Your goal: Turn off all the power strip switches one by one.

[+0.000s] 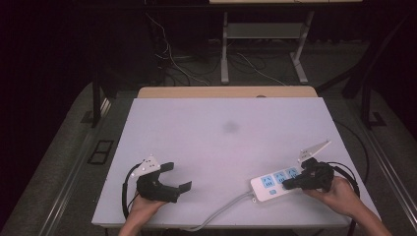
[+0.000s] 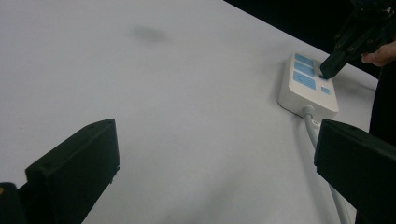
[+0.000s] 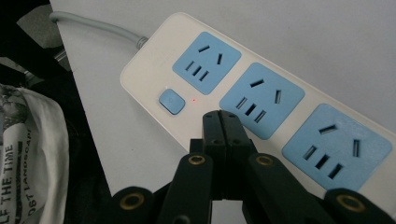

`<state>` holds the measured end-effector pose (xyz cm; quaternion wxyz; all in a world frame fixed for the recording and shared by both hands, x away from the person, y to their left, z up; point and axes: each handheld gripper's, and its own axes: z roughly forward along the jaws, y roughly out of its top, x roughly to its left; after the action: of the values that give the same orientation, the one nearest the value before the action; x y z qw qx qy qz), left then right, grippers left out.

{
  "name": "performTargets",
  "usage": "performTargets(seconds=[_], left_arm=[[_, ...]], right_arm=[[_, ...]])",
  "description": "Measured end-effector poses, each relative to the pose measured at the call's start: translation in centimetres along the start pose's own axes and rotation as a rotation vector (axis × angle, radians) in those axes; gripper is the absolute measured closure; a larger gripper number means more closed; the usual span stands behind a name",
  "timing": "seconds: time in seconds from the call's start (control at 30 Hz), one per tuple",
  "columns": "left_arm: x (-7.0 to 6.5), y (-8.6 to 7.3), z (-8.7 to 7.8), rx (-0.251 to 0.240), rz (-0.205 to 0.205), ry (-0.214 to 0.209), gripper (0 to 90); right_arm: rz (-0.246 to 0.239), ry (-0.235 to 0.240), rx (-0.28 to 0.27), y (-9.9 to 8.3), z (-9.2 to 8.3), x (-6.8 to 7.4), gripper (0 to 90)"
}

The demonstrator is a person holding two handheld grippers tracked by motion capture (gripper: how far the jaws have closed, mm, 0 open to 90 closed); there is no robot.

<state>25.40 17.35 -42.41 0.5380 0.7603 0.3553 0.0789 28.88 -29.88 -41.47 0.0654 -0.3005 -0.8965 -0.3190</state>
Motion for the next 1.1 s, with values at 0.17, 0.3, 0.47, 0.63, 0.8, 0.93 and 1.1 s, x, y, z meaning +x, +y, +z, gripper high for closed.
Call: performTargets(seconds=[0.17,0.3,0.47,0.63,0.8,0.93,1.1], left_arm=[[-0.04,0.01,0.05,-0.001,-0.001,-0.001,0.0],[0.0,0.0,0.01,0.0,0.0,0.0,0.0],[0.01,0.0,0.11,0.005,0.0,0.0,0.0],[0.03,-0.01,0.08,0.003,-0.001,0.001,0.0],[0.11,-0.01,0.03,0.005,0.0,0.002,0.0],[0.13,0.0,0.02,0.002,-0.001,0.003,0.0],[0.18,-0.01,-0.05,0.0,-0.005,0.006,0.0]], right_arm=[[-0.004,-0.024,0.006,-0.04,-0.03,0.1,90.0],[-0.012,-0.043,0.003,-0.15,-0.16,0.1,90.0],[-0.004,-0.032,-0.003,-0.26,-0.18,-0.01,90.0],[-0.005,-0.033,-0.003,-0.25,-0.18,-0.01,90.0],[-0.022,-0.046,-0.007,-0.28,-0.19,0.16,90.0],[-0.018,-0.042,-0.004,-0.22,-0.19,0.1,90.0],[-0.004,-0.029,-0.015,-0.09,-0.61,-0.04,90.0]])
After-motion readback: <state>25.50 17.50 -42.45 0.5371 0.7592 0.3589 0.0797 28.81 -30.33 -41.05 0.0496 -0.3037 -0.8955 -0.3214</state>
